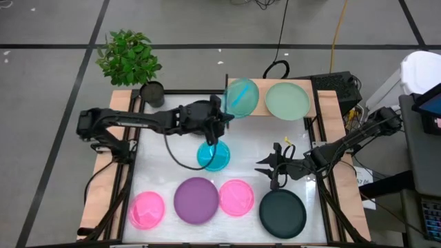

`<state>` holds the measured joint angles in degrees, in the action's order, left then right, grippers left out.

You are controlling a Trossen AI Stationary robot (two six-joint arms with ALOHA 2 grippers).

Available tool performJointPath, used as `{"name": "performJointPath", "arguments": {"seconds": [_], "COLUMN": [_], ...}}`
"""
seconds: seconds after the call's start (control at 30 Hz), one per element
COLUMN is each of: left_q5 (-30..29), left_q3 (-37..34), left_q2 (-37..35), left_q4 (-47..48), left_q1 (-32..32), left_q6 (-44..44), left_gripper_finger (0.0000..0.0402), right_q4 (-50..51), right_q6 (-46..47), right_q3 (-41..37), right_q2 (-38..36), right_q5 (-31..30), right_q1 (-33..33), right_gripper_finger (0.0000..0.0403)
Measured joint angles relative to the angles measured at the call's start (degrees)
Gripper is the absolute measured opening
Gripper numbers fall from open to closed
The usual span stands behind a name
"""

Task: Place and stack plates onto a shelf
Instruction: Put the left small blue plate on the shelf

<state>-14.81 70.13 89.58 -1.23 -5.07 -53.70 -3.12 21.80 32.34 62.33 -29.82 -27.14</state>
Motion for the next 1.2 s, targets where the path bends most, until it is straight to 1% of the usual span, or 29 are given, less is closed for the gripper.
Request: {"name": "performJointPath", "arguments": {"seconds": [0.07, 0.2, 0.33, 0.53, 0.7, 0.93, 1.07, 1.2], "left_q5": [0.2, 3.9, 4.3, 4.2, 4.2, 4.3, 6.8, 7.3], "left_q3": [0.0, 0.0, 0.0, 0.0, 0.0, 0.0, 0.0, 0.0], "left_q2": [2.1, 6.3, 10.0, 13.4, 14.3, 14.3, 14.3, 14.3], "left_q4": [-3.1, -7.1, -10.9, -12.6, -12.1, -11.7, -9.5, -9.2], "left_q1": [-0.4, -1.5, -2.1, -3.8, -5.5, -7.8, -8.7, -9.1], "left_q6": [0.0, -0.1, -0.2, 0.2, 2.1, 7.4, 8.6, 11.5], "left_gripper_finger": [0.0003, 0.0003, 0.0003, 0.0003, 0.0003, 0.0003, 0.0003, 0.0003], "right_q4": [0.0, 0.1, 0.1, 0.2, 0.2, 0.4, 0.4, 0.4], "right_q6": [0.0, 0.0, 0.0, 0.0, 0.3, 0.7, 0.6, 0.5], "right_q3": [0.0, 0.0, 0.0, 0.0, 0.0, 0.0, 0.0, 0.0], "right_q2": [0.0, 0.0, 0.0, 0.0, 0.0, 0.0, 0.0, 0.0], "right_q5": [0.0, 0.1, 1.5, 1.6, 1.6, 1.6, 1.6, 1.6], "right_q1": [0.0, 0.0, 0.0, 0.0, 0.0, 0.0, 0.0, 0.0], "right_gripper_finger": [0.0109, 0.0109, 0.0109, 0.0109, 0.0109, 0.0109, 0.0109, 0.0109]}}
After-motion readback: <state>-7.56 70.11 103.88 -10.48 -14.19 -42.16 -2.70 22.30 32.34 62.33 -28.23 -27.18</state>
